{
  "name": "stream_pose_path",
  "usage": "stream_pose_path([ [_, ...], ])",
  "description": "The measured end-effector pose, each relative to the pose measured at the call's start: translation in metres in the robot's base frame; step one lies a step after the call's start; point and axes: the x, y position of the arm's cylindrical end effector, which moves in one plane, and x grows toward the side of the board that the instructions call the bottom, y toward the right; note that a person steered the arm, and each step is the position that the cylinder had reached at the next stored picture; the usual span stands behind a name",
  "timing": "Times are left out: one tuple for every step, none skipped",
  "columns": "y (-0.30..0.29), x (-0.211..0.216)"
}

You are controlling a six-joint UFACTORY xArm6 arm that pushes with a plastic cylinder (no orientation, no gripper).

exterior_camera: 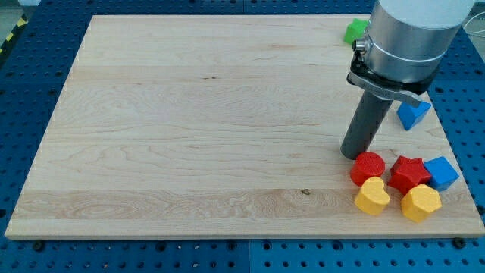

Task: Move blue triangle slightly down

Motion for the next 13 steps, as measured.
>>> stream_pose_path([
  [0.000, -0.003],
  [0.001, -0.045],
  [0.013, -0.043],
  [0.034, -0.017],
  [0.064, -0.015],
  [0.106, -0.015],
  [0.146, -0.034],
  [0.150, -0.074],
  [0.133, -0.092],
  [0.128, -0.089],
  [0.114, -0.080],
  [0.101, -0.070],
  [0.095, -0.074],
])
